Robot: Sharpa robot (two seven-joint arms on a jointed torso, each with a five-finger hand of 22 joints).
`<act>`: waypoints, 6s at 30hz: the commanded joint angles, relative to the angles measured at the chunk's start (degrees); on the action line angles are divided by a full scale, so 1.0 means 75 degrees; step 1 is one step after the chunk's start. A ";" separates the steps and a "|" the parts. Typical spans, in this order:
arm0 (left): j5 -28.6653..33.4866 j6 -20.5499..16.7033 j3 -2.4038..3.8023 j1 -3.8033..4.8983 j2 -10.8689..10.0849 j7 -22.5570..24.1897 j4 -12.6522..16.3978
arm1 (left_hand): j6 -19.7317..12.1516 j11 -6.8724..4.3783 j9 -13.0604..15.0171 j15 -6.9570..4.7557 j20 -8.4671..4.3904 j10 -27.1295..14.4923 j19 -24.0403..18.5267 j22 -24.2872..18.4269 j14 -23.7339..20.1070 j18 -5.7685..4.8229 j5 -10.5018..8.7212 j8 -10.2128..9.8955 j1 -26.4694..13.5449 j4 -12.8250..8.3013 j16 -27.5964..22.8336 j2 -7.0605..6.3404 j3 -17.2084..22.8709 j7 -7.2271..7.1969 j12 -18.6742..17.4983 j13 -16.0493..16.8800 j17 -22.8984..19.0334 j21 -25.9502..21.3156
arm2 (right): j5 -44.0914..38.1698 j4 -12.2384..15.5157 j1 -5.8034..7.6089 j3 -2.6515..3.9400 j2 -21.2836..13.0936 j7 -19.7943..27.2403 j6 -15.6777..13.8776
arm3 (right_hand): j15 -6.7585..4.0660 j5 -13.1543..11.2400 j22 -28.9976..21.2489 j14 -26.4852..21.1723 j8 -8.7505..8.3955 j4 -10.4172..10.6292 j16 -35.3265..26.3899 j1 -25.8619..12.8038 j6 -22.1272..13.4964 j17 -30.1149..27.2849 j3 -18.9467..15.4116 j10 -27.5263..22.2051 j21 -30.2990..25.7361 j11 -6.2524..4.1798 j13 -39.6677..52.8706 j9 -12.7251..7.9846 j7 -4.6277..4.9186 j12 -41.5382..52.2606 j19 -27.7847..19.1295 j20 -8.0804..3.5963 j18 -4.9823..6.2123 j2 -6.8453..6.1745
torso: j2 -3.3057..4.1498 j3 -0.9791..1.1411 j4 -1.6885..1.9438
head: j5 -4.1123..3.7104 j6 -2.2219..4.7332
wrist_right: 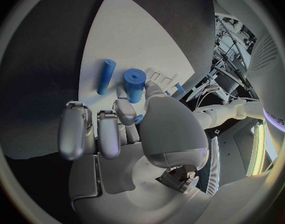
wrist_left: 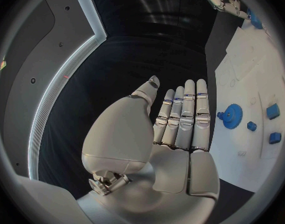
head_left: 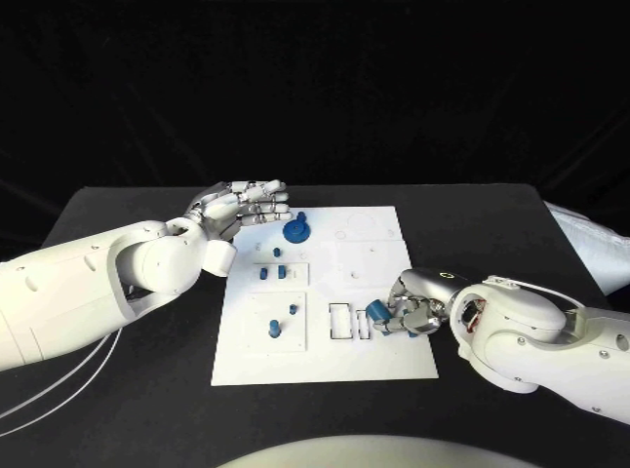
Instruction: Assemble the parts on the task board
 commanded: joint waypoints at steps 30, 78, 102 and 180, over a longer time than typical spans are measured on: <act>-0.0025 0.0180 0.0006 -0.0033 0.0006 0.0029 -0.0007 | -0.0049 -0.0025 0.0002 0.0031 0.0030 -0.0051 0.0009 -0.0007 0.0033 0.0091 0.0037 0.0025 0.0021 0.0010 -0.0037 0.0062 -0.0039 -0.0016 0.0035 0.0004 -0.0010 0.0021 | 0.1576 0.0449 0.0018 0.0006 0.0035 0.0418 -0.1540 | -0.0199 0.1056 0.0092 0.0477 0.0258 -0.0031 -0.0004 0.0634 0.0345 0.0180 0.0033 0.0336 0.0070 -0.0170 0.0462 0.0271 -0.0222 0.0195 0.0029 -0.0121 -0.0120 0.0378 | -0.0008 -0.0019 0.0034 | -0.0015 -0.0028; -0.0031 0.0199 0.0006 -0.0039 -0.0003 0.0041 0.0013 | -0.0042 -0.0032 0.0003 0.0024 0.0026 -0.0044 0.0022 -0.0035 0.0047 0.0094 0.0039 0.0036 0.0032 0.0003 -0.0041 0.0071 -0.0051 -0.0021 0.0050 0.0005 -0.0008 0.0026 | 0.0951 0.0063 -0.0004 0.0005 0.0787 0.0014 -0.0744 | -0.0221 -0.0884 -0.0060 0.0433 0.0422 0.0045 -0.0194 -0.0931 0.0420 -0.0078 -0.1237 0.0256 -0.0047 -0.0202 0.0404 0.0766 -0.0288 -0.0195 -0.0044 -0.0142 -0.0091 0.0663 | -0.0002 -0.0006 0.0011 | 0.0062 -0.0082; -0.0031 0.0208 0.0006 -0.0039 -0.0002 0.0030 0.0014 | -0.0042 -0.0032 0.0003 0.0024 0.0026 -0.0044 0.0022 -0.0035 0.0047 0.0094 0.0039 0.0036 0.0032 0.0003 -0.0041 0.0071 -0.0051 -0.0021 0.0050 0.0005 -0.0008 0.0026 | 0.0890 -0.0060 -0.0072 0.0005 0.0931 0.0204 -0.0552 | -0.0253 -0.1232 -0.0043 0.0448 0.0506 -0.0703 -0.0191 0.0745 0.0403 -0.0027 -0.0961 0.0344 -0.0046 -0.0240 0.0588 0.0966 -0.0319 -0.0181 -0.0031 -0.0173 -0.0096 0.0866 | -0.0003 -0.0008 0.0009 | 0.0117 -0.0130; -0.0137 0.0253 0.0006 -0.0083 -0.0035 0.0083 0.0041 | -0.0046 -0.0034 0.0001 0.0021 0.0022 -0.0050 0.0036 -0.0083 0.0057 0.0094 0.0041 0.0045 0.0061 -0.0017 -0.0055 0.0086 -0.0063 -0.0023 0.0064 0.0002 -0.0008 0.0030 | -0.1679 -0.0113 -0.0321 -0.0029 -0.0113 -0.0167 0.0951 | -0.0156 -0.1958 -0.0316 0.0383 0.0032 -0.1445 -0.0426 0.2115 0.0241 -0.0273 -0.0712 -0.0162 -0.0271 -0.0127 -0.0280 0.0922 -0.0161 -0.1412 -0.0155 -0.0085 -0.0050 0.0801 | -0.0011 -0.0009 -0.0104 | 0.0014 -0.0049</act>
